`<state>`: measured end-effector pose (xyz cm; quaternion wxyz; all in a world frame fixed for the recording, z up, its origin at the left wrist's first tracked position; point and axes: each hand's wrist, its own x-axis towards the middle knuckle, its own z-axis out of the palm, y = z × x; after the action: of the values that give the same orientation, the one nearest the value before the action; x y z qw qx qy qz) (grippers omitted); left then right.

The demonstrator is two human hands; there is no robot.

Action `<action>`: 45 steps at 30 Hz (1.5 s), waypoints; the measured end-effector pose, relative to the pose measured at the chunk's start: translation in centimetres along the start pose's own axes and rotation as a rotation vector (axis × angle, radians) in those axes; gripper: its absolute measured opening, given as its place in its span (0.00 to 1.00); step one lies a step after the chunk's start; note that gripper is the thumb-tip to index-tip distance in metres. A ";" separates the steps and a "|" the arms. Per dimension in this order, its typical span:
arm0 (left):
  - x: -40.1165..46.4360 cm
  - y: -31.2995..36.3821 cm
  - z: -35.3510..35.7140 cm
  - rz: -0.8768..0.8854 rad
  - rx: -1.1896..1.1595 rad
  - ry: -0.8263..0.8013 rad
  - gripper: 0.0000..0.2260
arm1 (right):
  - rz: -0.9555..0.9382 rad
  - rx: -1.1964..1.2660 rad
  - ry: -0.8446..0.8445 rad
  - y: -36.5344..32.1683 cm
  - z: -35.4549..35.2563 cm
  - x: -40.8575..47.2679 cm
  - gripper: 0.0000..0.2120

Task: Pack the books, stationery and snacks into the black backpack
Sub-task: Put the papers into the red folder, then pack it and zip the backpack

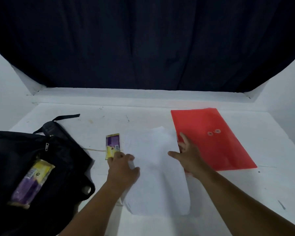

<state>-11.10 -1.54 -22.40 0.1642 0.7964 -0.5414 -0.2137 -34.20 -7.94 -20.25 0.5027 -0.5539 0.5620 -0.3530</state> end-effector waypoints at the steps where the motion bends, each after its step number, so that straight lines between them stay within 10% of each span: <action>1: -0.1 0.2 -0.1 -0.008 0.007 0.008 0.18 | -0.029 -0.069 0.010 0.3 0.0 0.2 0.45; 9: 1.2 0.1 -1.2 -0.089 -0.214 0.003 0.24 | 0.013 -0.465 0.055 1.9 2.6 0.9 0.44; 17: 1.5 -0.3 -2.4 -0.088 -0.367 -0.011 0.23 | 0.242 -0.179 0.168 0.1 3.0 1.7 0.41; 24: 1.9 0.0 -2.8 -0.029 -0.528 -0.032 0.18 | 0.213 -0.159 0.099 -0.9 3.2 -0.5 0.09; 45: 1.2 0.6 -3.4 0.090 -0.403 -0.162 0.16 | 0.187 -0.227 0.160 -0.7 3.4 -2.4 0.15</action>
<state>-9.44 -2.83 -19.40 0.2851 0.7029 -0.5341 -0.3734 -31.00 -5.15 -19.98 0.4213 -0.5227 0.6855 -0.2817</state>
